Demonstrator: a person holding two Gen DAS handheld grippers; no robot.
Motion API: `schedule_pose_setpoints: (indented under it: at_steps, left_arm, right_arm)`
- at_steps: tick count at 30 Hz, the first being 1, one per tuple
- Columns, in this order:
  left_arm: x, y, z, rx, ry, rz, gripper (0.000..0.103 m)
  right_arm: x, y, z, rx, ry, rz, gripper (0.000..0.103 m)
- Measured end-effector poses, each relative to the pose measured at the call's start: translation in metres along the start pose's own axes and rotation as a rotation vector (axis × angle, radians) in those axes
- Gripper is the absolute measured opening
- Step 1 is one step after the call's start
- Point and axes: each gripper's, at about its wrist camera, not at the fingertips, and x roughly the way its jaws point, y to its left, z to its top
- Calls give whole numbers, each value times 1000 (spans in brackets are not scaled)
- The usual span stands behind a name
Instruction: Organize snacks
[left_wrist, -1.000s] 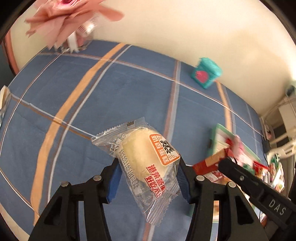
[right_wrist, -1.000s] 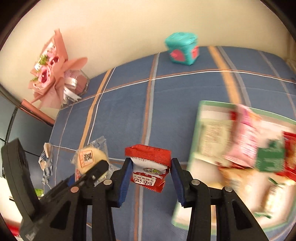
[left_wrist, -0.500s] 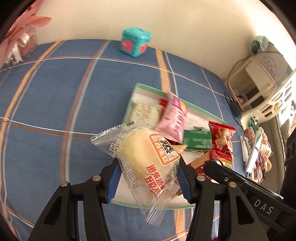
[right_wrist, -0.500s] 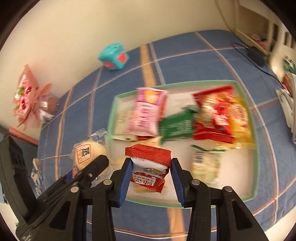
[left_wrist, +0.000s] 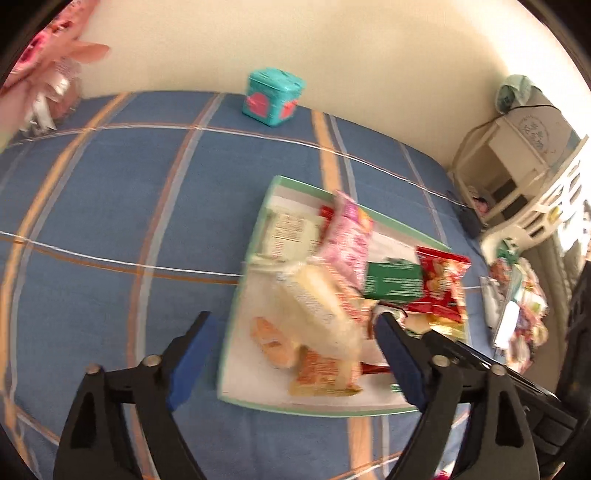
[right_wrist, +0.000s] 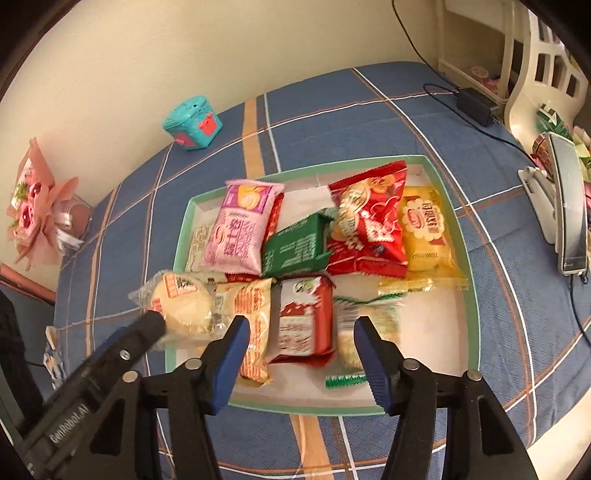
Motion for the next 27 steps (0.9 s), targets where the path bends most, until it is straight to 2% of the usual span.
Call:
schedule_pose_setpoints:
  at_steps: [2,7,17,23,27]
  left_arm:
    - [-5,6,-3,-3,-15,48,97]
    - [-15,19,-16,12,-26,185,101]
    - [-24,34,-41,49,-15,304,100]
    - [-30,41,-45,36,-16,389,100]
    - [-30,42,-45,44,-10,489,100]
  right_arm:
    - [1,6,-8,-14,-3,8,73]
    - [2,17,-25,-52,-14,-2,82]
    - [-6,34,-45,-114,-50,2,101]
    - [-10,37,-49,-127,-71,-1,103]
    - [-12,37,-49,-125,-81,2,103]
